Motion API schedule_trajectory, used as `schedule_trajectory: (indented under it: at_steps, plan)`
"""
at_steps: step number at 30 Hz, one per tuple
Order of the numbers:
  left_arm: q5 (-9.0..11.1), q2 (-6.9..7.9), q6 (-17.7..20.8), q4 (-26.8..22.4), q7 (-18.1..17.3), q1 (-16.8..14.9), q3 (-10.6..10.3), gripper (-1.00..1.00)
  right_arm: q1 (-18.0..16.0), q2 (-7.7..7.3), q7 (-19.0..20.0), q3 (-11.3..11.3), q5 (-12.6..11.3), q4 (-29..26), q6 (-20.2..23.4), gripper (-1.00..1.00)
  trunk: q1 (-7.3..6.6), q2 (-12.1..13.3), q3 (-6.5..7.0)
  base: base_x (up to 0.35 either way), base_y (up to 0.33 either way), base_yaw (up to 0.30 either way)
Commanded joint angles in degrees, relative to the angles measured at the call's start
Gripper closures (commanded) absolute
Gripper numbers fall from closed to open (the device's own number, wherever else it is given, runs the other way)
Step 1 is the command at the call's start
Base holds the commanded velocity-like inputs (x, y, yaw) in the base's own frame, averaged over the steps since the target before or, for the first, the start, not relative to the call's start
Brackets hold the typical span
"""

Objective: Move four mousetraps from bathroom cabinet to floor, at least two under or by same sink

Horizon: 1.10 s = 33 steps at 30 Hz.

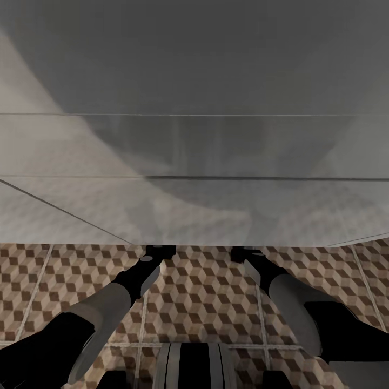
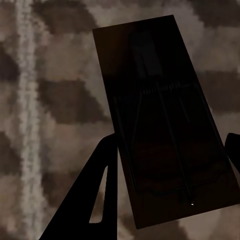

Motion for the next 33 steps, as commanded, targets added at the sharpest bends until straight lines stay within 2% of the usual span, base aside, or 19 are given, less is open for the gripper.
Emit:
schedule_trajectory:
  at_steps: [1,16,23,33]
  plan:
    - [0.49,0.03,0.02,-0.03,0.37,-0.02,-0.49,1.0,0.01,0.01,-0.21,0.07,-0.33,-0.12,0.28,-1.0,-0.01,-0.01,-0.03,0.0,0.0,0.0]
    - [0.59,-0.01,0.36,0.34,0.1,-0.73,-0.49,1.0,0.01,-0.22,-0.21,0.07,-0.3,-0.12,0.28,-1.0,-0.01,-0.01,-0.03,0.0,0.0,0.0]
    - [0.77,-0.25,0.98,2.68,-3.9,-2.4,-0.49,1.0,0.01,-0.47,-0.21,0.07,-0.27,-0.12,0.29,-1.0,-0.01,-0.01,-0.03,0.0,0.0,0.0]
    - [0.89,-0.26,1.13,5.29,-5.22,-3.2,-0.49,1.0,0.01,-0.51,-0.21,0.07,-0.26,-0.12,0.22,-1.0,-0.01,-0.01,-0.03,0.0,0.0,0.0]
